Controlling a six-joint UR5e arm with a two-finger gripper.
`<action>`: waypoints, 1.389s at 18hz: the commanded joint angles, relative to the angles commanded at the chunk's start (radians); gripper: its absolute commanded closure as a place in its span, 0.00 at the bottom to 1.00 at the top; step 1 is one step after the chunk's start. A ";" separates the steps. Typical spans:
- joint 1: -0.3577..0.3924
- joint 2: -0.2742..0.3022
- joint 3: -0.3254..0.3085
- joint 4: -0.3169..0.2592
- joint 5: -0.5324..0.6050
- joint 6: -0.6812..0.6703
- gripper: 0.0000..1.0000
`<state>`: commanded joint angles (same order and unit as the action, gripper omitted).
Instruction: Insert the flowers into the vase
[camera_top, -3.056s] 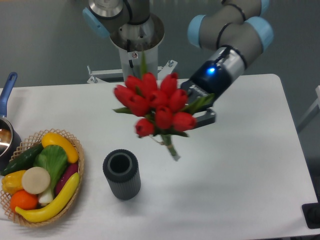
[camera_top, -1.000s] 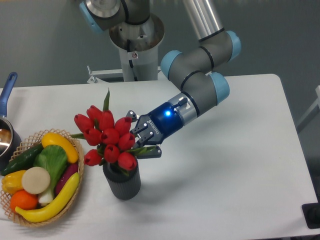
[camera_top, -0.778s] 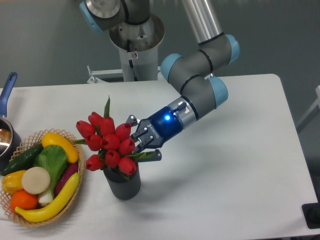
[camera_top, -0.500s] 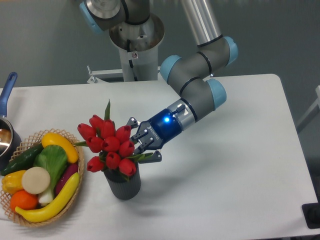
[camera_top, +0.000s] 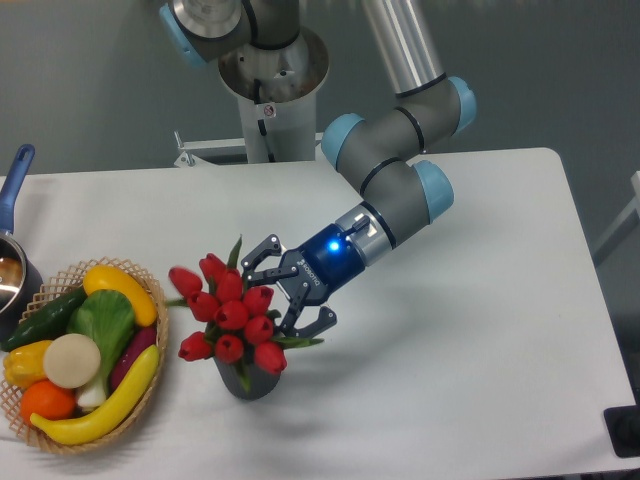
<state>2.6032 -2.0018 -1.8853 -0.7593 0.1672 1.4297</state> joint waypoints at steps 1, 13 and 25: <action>0.003 0.002 -0.005 0.000 0.017 0.008 0.00; 0.132 0.214 -0.057 -0.003 0.299 0.003 0.00; 0.434 0.477 -0.066 -0.029 0.935 0.009 0.00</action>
<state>3.0372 -1.5248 -1.9513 -0.7883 1.1023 1.4388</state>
